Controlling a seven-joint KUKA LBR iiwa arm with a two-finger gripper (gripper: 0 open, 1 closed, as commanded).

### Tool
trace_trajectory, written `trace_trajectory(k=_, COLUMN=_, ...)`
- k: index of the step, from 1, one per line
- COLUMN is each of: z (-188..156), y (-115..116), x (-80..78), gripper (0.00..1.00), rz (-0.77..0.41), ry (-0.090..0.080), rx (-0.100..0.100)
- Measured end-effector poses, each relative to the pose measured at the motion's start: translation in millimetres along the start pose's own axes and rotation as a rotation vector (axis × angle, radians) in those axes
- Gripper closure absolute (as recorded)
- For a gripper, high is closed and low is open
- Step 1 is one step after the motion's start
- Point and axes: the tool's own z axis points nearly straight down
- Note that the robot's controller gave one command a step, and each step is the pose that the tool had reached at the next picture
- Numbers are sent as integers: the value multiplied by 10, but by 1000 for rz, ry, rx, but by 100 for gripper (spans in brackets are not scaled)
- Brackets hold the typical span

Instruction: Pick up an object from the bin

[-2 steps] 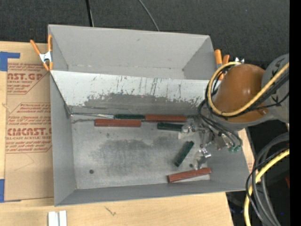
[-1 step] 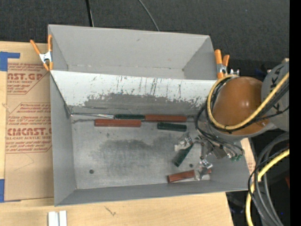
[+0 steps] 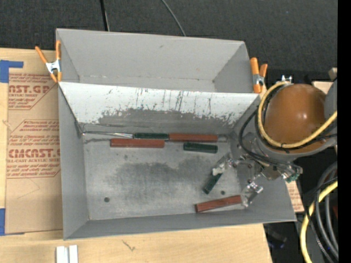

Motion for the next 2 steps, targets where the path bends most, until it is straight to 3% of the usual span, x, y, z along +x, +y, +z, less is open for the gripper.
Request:
trace_trajectory(k=1, z=884, y=-59, x=-87, gripper=0, rz=94, ry=-16, rx=9)
trace_trajectory(k=2, z=846, y=-73, x=-95, gripper=100, rz=-185, ry=-25, rx=16)
